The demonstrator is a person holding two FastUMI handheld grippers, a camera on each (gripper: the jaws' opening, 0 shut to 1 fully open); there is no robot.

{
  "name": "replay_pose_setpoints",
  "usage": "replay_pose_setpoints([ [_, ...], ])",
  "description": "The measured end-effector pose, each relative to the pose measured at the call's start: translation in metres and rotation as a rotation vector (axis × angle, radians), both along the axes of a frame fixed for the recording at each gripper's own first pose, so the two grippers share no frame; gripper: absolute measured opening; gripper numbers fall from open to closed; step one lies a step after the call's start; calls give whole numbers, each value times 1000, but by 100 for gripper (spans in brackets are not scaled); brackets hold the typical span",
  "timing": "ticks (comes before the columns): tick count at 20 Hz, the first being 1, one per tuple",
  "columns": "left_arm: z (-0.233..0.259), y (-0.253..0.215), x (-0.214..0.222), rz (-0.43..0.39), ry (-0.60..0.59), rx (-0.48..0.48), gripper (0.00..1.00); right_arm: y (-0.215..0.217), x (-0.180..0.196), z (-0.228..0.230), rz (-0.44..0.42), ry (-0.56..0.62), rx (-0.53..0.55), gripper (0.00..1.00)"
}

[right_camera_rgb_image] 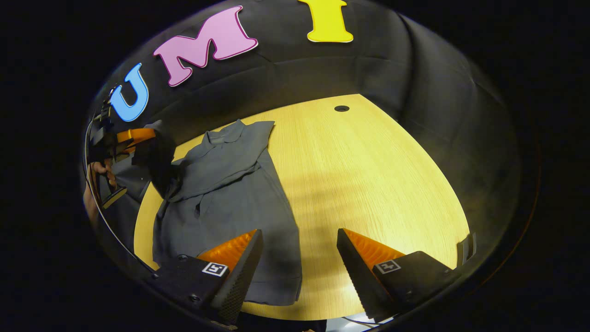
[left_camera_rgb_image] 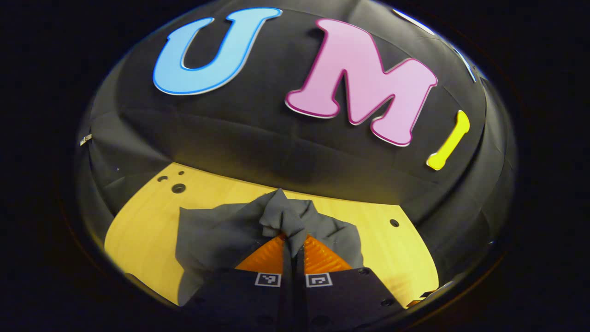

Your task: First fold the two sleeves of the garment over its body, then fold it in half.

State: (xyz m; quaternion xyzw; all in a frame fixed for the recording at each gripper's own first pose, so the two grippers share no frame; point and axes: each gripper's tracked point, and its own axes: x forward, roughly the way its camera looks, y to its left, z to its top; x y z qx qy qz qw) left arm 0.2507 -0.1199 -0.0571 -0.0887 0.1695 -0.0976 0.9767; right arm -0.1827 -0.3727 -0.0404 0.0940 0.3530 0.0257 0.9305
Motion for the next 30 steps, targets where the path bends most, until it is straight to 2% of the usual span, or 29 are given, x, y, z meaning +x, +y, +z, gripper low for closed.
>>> replay_pose_setpoints([
  [8,-54,-98,8,-100,131,-120,5,-7,7,-7,90,17,-24,99],
  [15,-100,-127,24,-101,191,-21,7,-5,3,-15,149,41,-41,99],
  [19,-112,-135,22,-126,201,4,18,0,2,-17,155,39,-47,99],
  [20,-112,-136,20,-137,197,5,17,2,1,-19,157,40,-54,99],
  [21,-109,-137,16,-151,182,8,24,3,-1,-23,160,48,-59,99],
  [23,-103,-132,5,-183,141,26,54,11,-6,-30,164,74,-43,99],
  [26,-104,-98,-15,-160,104,114,98,16,-10,-41,148,109,-19,99],
  [29,-108,-44,-49,-108,96,174,96,18,-17,-47,131,131,-24,99],
  [30,-112,-24,-63,-94,103,182,92,20,-19,-51,127,136,-24,99],
])
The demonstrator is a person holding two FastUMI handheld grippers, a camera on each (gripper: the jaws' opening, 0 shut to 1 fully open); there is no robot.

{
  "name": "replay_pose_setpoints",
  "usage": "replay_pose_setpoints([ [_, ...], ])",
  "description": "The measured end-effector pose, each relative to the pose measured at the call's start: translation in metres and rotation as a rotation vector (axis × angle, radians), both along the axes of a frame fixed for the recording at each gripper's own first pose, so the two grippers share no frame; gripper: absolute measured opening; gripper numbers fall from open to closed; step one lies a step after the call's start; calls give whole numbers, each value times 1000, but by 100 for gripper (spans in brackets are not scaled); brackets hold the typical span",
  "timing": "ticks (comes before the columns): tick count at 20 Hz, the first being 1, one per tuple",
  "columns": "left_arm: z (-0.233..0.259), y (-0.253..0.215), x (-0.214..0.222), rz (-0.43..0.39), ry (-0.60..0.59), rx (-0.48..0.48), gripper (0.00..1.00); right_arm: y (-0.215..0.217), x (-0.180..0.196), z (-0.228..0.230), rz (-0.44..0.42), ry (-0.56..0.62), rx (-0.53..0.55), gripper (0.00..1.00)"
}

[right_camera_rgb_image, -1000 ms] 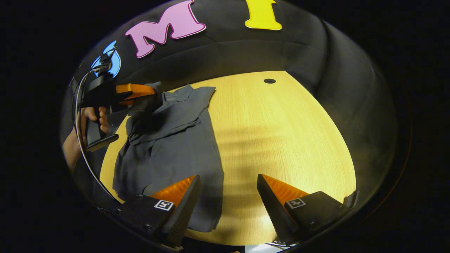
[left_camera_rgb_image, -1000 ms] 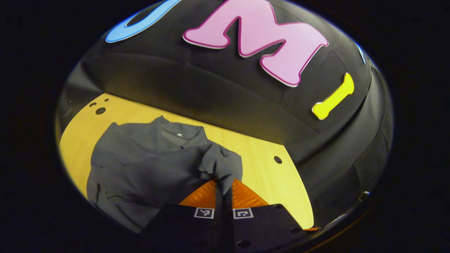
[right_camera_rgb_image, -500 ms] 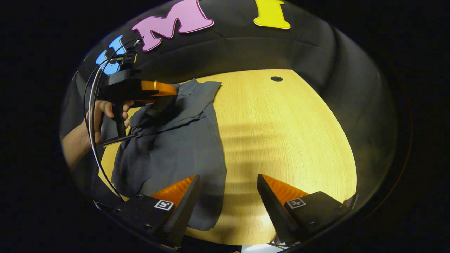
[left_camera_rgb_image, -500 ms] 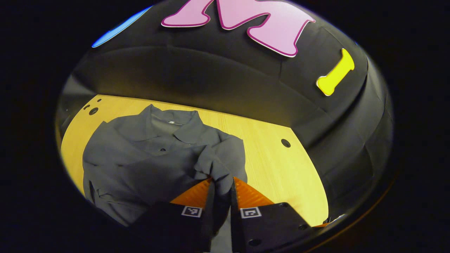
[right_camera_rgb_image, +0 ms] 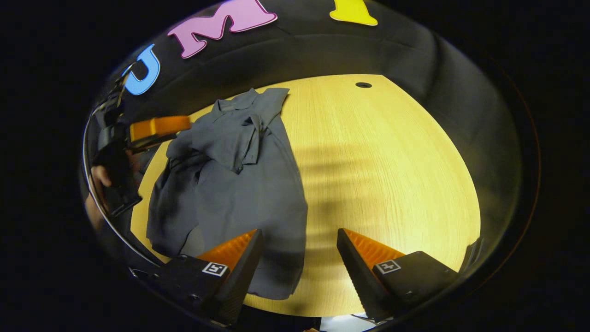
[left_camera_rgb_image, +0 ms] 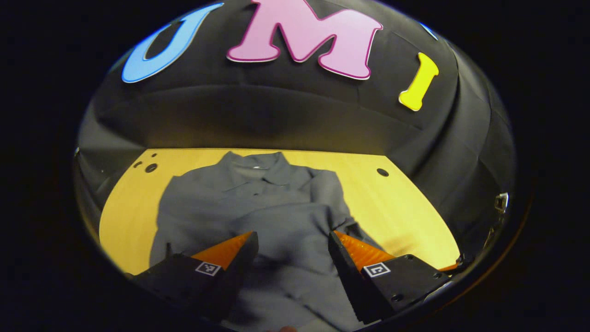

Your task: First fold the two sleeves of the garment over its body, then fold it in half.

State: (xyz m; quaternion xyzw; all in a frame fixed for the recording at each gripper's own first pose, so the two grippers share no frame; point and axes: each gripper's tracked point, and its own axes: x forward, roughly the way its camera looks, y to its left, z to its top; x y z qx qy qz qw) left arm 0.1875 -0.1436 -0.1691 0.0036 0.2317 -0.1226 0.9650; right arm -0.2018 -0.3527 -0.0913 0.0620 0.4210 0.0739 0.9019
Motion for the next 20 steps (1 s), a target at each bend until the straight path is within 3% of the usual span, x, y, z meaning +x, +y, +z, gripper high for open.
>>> replay_pose_setpoints([
  [1,-6,24,-15,18,5,14,96,3,-2,-3,-5,9,2,99],
  [5,-42,121,-77,109,70,87,96,15,-16,-23,-45,66,26,99],
  [10,-95,213,-139,260,179,100,96,34,-39,-42,-64,124,26,99],
  [15,-130,246,-178,331,260,43,96,58,-44,-45,-37,142,-11,99],
  [20,-149,239,-190,304,296,21,96,94,-48,-47,25,163,-40,100],
])
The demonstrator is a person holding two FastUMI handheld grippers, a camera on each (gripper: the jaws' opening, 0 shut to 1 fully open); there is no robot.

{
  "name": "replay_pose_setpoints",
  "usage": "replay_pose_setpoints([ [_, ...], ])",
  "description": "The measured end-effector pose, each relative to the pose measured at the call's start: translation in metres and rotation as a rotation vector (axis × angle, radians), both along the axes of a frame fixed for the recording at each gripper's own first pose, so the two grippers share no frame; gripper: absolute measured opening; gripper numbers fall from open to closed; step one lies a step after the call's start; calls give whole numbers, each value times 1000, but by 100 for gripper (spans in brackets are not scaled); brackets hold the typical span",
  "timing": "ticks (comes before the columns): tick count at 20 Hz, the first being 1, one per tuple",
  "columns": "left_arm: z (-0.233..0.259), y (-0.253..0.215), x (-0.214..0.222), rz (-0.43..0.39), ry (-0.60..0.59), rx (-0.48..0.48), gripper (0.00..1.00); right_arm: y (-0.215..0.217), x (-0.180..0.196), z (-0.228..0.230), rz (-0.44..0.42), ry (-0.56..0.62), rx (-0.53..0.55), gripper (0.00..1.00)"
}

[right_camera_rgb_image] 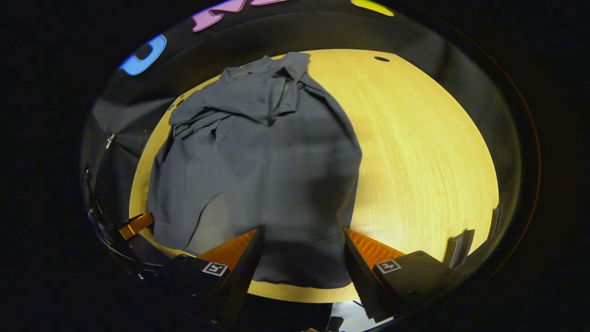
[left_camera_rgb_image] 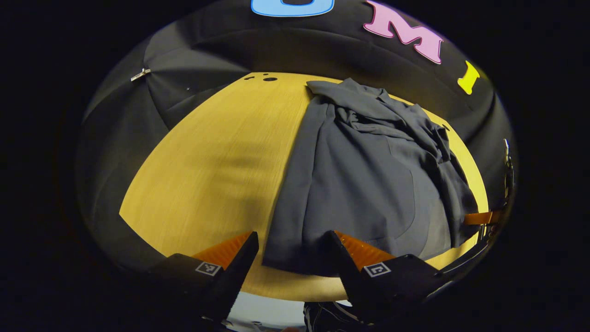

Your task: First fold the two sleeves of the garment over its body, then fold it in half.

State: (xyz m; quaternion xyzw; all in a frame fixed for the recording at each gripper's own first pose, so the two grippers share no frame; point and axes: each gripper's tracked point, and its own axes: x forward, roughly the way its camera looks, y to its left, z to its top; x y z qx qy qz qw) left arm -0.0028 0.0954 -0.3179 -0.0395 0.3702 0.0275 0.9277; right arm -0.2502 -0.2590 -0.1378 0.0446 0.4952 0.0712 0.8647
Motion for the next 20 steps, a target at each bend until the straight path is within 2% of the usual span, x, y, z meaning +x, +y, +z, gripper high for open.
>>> replay_pose_setpoints([
  [3,-8,-4,-4,-23,8,37,97,14,-3,-4,44,10,-50,100],
  [8,-11,-14,-2,-66,29,92,97,18,-4,-12,93,30,-191,100],
  [9,-11,-14,-1,-72,31,95,96,21,-4,-12,100,31,-199,100],
  [10,-11,-17,0,-79,32,94,87,24,-4,-11,104,33,-200,97],
  [11,-12,-20,3,-90,31,95,89,28,-3,-11,108,38,-199,93],
  [12,-12,-23,3,-104,32,95,86,34,-4,-11,113,40,-193,80],
  [13,-12,-26,3,-115,32,100,82,37,-4,-15,124,45,-191,72],
  [14,-12,-30,5,-122,30,102,72,40,-6,-13,141,47,-185,63],
  [16,-12,-36,6,-135,31,95,61,48,-6,-13,173,53,-169,49],
  [17,-11,-40,8,-141,31,96,54,50,-5,-13,188,52,-163,31],
  [18,-12,-43,9,-148,32,95,36,51,-5,-13,199,48,-159,23],
  [19,-12,-46,11,-152,29,95,32,53,-6,-12,219,43,-150,17],
  [20,-11,-48,12,-152,30,91,19,52,-2,-16,222,37,-143,13],
])
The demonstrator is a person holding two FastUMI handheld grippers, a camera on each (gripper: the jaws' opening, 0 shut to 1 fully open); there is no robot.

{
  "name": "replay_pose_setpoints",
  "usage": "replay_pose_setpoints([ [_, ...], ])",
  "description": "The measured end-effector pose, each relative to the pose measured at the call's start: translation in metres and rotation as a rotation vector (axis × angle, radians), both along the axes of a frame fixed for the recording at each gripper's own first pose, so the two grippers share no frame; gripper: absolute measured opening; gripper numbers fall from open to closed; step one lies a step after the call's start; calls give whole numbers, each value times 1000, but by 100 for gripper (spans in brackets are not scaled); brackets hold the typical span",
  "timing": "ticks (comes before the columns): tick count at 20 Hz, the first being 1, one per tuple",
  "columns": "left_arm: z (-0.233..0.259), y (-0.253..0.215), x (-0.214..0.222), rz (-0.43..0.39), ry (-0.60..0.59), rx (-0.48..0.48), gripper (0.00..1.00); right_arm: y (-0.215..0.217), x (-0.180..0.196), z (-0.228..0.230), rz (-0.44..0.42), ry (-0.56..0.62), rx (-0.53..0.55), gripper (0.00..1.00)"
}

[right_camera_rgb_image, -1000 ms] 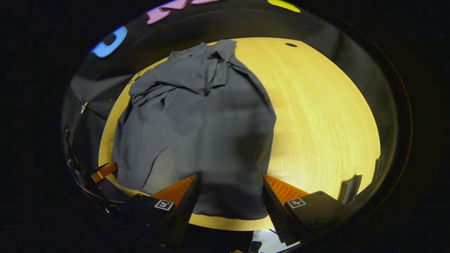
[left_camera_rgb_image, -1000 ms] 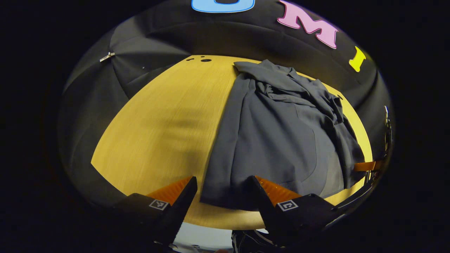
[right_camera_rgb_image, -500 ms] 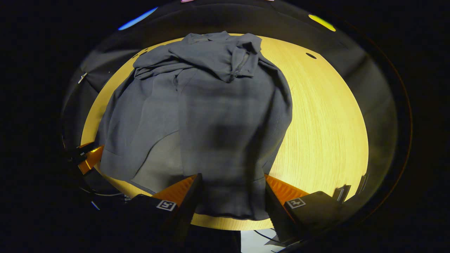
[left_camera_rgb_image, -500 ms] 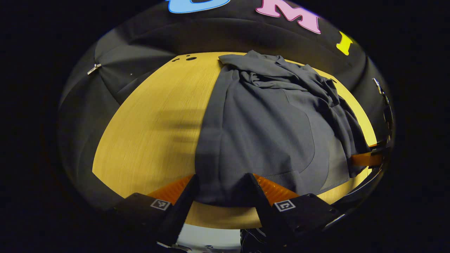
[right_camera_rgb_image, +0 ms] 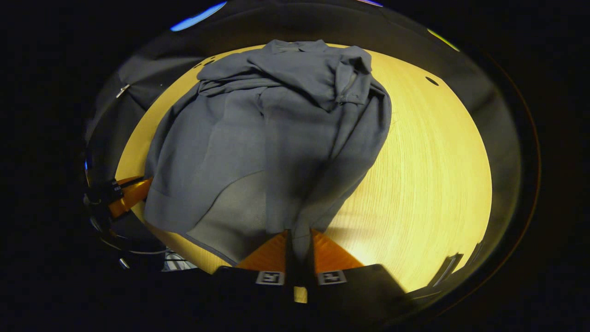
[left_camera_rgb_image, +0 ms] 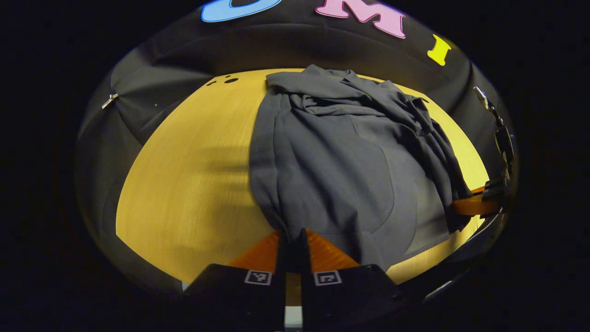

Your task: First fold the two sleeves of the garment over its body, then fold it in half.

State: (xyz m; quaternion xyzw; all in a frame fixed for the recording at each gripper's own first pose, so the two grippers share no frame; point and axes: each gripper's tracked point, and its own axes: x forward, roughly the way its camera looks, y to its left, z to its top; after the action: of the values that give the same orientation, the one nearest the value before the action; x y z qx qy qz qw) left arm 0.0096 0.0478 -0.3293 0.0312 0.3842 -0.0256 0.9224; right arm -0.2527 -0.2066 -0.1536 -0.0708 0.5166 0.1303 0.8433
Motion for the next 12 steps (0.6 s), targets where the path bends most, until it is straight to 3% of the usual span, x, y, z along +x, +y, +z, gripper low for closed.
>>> replay_pose_setpoints([
  [3,2,-4,3,13,-3,-50,6,0,-1,5,38,-14,39,6],
  [12,50,-9,4,54,-55,-173,5,10,14,48,22,-138,179,6],
])
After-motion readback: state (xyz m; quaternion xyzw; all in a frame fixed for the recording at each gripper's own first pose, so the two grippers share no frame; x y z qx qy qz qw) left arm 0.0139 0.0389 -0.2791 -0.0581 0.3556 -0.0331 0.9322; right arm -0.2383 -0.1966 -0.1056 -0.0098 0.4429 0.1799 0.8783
